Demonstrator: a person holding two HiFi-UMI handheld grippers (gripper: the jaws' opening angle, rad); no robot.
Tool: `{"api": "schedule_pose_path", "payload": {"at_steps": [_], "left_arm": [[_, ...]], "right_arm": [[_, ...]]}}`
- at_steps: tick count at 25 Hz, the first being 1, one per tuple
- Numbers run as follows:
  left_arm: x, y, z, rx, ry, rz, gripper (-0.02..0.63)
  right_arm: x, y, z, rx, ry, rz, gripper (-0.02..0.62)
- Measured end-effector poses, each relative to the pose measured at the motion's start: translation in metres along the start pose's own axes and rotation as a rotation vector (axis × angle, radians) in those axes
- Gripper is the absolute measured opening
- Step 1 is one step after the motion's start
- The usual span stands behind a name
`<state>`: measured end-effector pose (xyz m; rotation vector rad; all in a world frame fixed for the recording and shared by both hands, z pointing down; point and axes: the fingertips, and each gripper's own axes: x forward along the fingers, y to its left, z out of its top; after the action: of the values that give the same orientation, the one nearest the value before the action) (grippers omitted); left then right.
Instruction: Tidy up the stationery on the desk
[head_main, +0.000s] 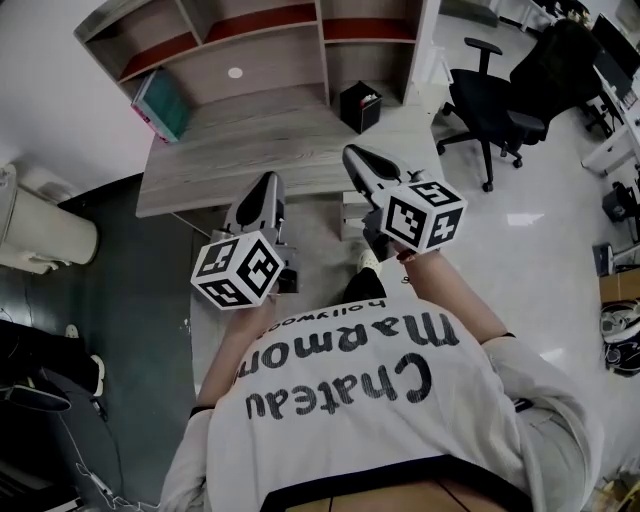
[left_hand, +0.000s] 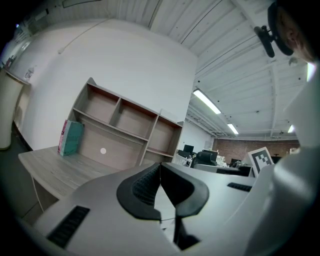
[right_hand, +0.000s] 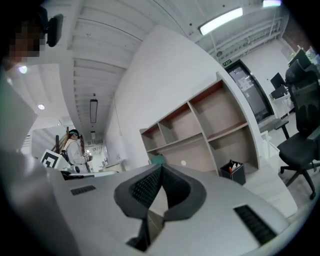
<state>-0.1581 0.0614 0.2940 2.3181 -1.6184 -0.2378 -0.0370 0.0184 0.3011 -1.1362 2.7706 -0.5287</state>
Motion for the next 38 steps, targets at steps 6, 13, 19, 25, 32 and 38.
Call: {"api": "schedule_pose_path", "payload": {"at_steps": [6,13,19,25,32,38], "left_arm": [[-0.019,-0.004,-0.007,-0.003,0.000,0.013,0.017],[-0.029,-0.006,-0.015,-0.014,0.003,0.006,0.017],[-0.035,-0.010,-0.022,-0.025,0.006,-0.009,0.017],[-0.035,-0.019,-0.030,-0.046,0.016,-0.034,0.017],[-0.035,-0.027,-0.040,-0.060,0.032,-0.051,0.017],[-0.031,-0.031,-0.042,-0.059,0.031,-0.061,0.017]], "right_arm": [[-0.019,-0.003,0.000,-0.059,-0.035,-0.110,0.011],[-0.031,-0.007,-0.014,-0.060,-0.009,-0.180,0.011],[-0.045,-0.009,-0.024,-0.067,0.007,-0.226,0.011],[-0.060,-0.013,-0.030,-0.077,0.030,-0.263,0.011],[-0.073,-0.017,-0.038,-0.075,0.053,-0.293,0.009],[-0.079,-0.025,-0.040,-0.067,0.055,-0.308,0.009]]}}
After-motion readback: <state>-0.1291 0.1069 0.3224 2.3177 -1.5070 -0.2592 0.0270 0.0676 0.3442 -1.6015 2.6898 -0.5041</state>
